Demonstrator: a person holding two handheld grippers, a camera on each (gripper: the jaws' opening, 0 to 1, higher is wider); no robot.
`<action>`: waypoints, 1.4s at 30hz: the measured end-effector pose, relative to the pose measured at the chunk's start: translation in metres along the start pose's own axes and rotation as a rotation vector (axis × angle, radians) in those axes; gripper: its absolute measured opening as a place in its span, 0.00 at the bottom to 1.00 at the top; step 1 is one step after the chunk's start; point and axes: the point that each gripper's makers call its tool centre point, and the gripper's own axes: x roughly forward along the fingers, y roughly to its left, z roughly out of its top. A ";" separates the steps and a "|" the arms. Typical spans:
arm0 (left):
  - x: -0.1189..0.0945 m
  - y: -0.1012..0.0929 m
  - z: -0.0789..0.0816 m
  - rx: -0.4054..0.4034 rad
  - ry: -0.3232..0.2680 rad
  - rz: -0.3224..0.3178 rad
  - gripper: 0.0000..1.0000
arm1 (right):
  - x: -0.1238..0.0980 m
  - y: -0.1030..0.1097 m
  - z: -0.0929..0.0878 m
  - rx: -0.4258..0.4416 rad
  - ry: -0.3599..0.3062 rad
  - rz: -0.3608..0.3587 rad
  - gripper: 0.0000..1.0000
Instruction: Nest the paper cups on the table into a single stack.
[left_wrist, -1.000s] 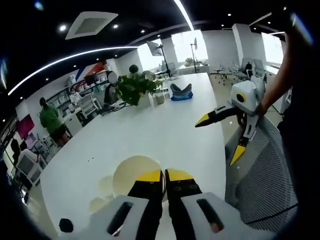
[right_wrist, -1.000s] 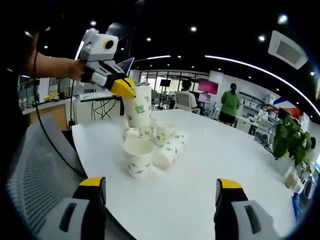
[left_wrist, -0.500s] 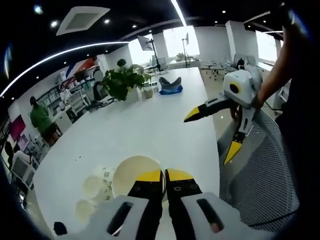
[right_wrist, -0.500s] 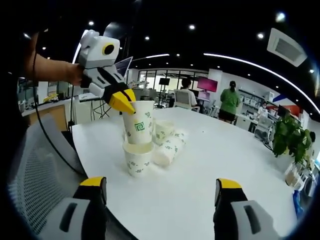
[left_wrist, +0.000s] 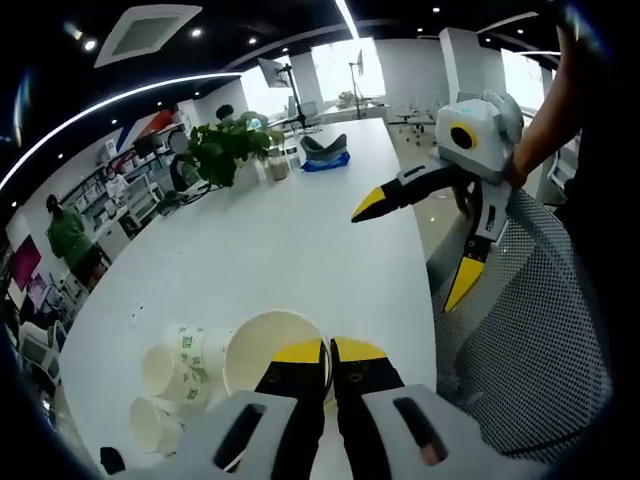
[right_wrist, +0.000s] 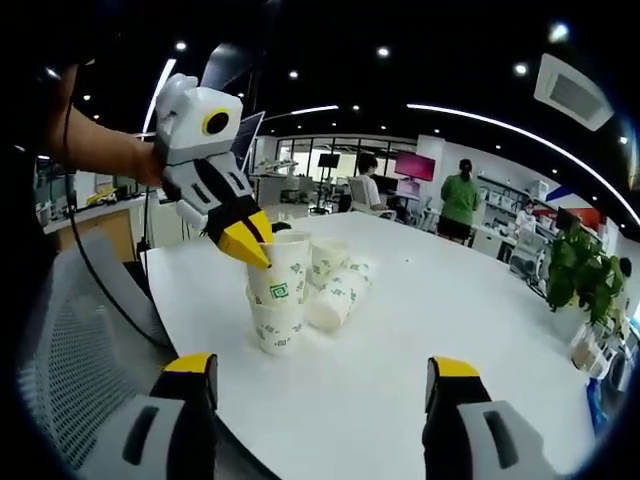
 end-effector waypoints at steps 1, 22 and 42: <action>0.001 0.000 -0.001 -0.003 0.001 -0.002 0.00 | 0.000 0.000 0.000 0.001 0.001 0.000 0.85; 0.023 -0.006 -0.022 -0.130 0.028 -0.079 0.01 | 0.001 -0.001 -0.004 0.001 0.030 -0.001 0.82; 0.036 -0.020 -0.037 -0.111 0.093 -0.157 0.03 | 0.001 -0.001 -0.008 -0.002 0.056 0.001 0.78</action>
